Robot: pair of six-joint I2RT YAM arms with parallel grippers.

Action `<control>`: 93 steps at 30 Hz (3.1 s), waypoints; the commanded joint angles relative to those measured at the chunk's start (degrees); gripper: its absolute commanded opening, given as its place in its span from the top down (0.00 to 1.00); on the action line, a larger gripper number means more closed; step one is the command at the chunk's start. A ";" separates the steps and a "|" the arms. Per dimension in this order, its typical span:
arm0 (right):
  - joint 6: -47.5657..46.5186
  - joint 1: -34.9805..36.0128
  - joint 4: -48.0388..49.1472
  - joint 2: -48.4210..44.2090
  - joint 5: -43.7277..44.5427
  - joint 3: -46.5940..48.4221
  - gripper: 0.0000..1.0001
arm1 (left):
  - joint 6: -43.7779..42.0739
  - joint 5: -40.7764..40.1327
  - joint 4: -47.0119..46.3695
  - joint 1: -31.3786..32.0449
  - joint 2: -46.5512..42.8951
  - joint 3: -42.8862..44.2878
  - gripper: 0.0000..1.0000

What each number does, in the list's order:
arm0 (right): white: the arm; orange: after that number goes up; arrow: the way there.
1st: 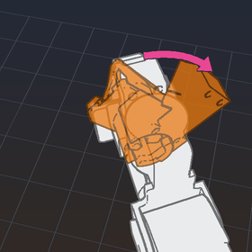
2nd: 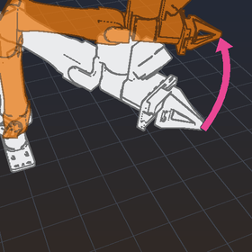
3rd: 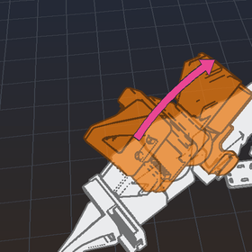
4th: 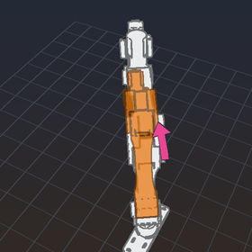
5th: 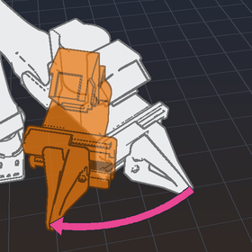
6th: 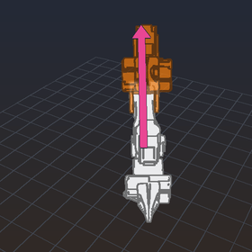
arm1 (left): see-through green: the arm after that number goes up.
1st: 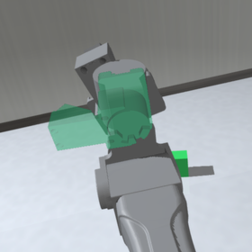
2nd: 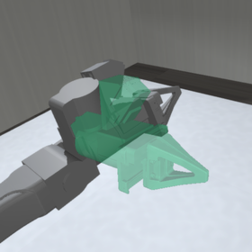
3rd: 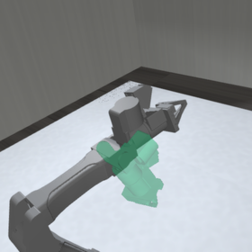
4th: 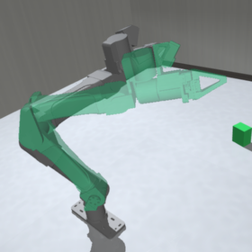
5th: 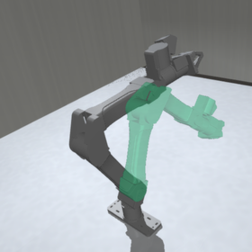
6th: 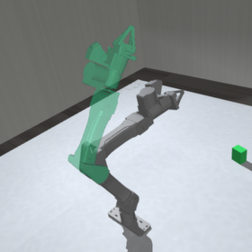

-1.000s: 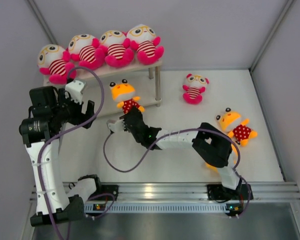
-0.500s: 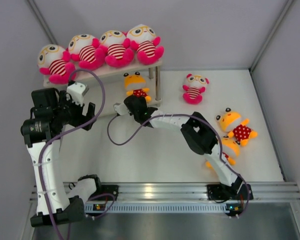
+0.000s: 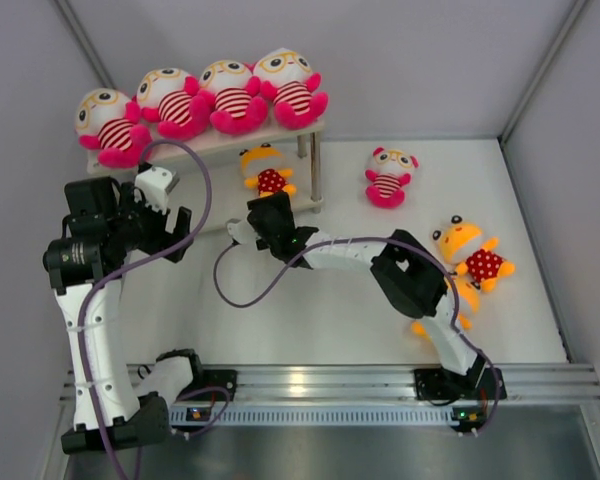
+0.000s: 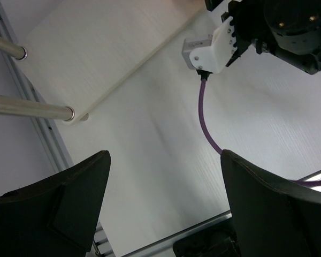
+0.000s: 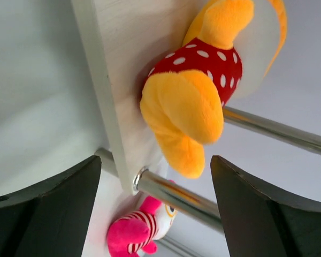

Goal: Place and organize the stuffed toys onto the shelf

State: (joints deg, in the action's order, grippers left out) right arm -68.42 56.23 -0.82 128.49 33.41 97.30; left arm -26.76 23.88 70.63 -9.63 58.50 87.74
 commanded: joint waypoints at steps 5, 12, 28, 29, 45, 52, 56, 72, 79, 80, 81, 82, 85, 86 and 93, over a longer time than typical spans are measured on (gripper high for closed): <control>12.76 6.69 1.00 -18.07 2.98 -8.78 0.01 | -0.83 1.26 -0.93 0.14 -1.37 -0.12 0.10; 37.52 11.18 -28.66 -31.53 -2.44 -12.66 0.01 | -1.54 1.08 -0.85 0.49 -2.25 0.23 0.09; 108.15 -25.68 -57.89 -70.16 -10.75 -42.71 0.00 | -1.80 -1.82 -0.85 5.40 -2.60 2.34 0.10; 108.41 -28.43 -58.07 -72.30 -8.21 -43.50 0.01 | -1.89 -2.17 -0.85 6.63 -2.69 2.43 0.10; 111.41 -43.14 -38.49 -72.16 -20.74 -61.35 0.15 | -2.33 -6.21 -0.85 12.00 -3.48 2.43 0.10; 108.43 -23.95 -21.44 -56.47 -23.57 -55.68 0.36 | -1.98 -6.56 -0.85 12.00 -3.74 2.43 0.10; 99.82 -12.91 -18.69 -42.03 -21.90 -40.20 0.35 | -2.06 -7.88 -0.84 12.00 -3.74 2.08 0.10; 84.67 4.93 -25.11 -35.23 -11.00 -25.56 0.02 | -2.42 -10.25 -0.76 12.00 -3.66 1.73 0.09; 92.23 5.91 -23.70 -36.29 -13.19 -32.43 0.02 | -2.33 -11.66 -0.67 11.91 -3.48 1.46 0.09; 93.55 6.09 -23.61 -36.11 -13.63 -32.87 0.02 | -2.24 -11.66 -0.76 11.91 -3.39 1.38 0.09; 94.08 6.44 -23.27 -35.85 -13.63 -33.39 0.02 | -2.15 -11.75 -0.67 11.91 -3.48 1.46 0.09; 94.44 7.31 -22.91 -35.76 -13.72 -34.70 0.02 | -2.07 -11.75 -0.67 11.91 -3.39 1.46 0.09; 94.96 7.85 -19.58 -35.32 -15.74 -37.26 0.05 | -2.15 -12.01 -0.76 11.91 -3.31 1.38 0.09; 95.66 7.85 -18.87 -35.23 -16.18 -37.70 0.06 | -2.15 -12.01 -0.76 11.91 -3.39 1.29 0.09; 96.90 7.58 -18.08 -34.36 -17.41 -38.59 0.27 | -2.07 -12.63 -0.76 11.91 -3.22 1.55 0.09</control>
State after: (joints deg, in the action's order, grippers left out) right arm 27.16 63.07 -22.63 93.69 16.62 58.48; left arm -28.71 11.99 70.70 2.20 55.27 88.31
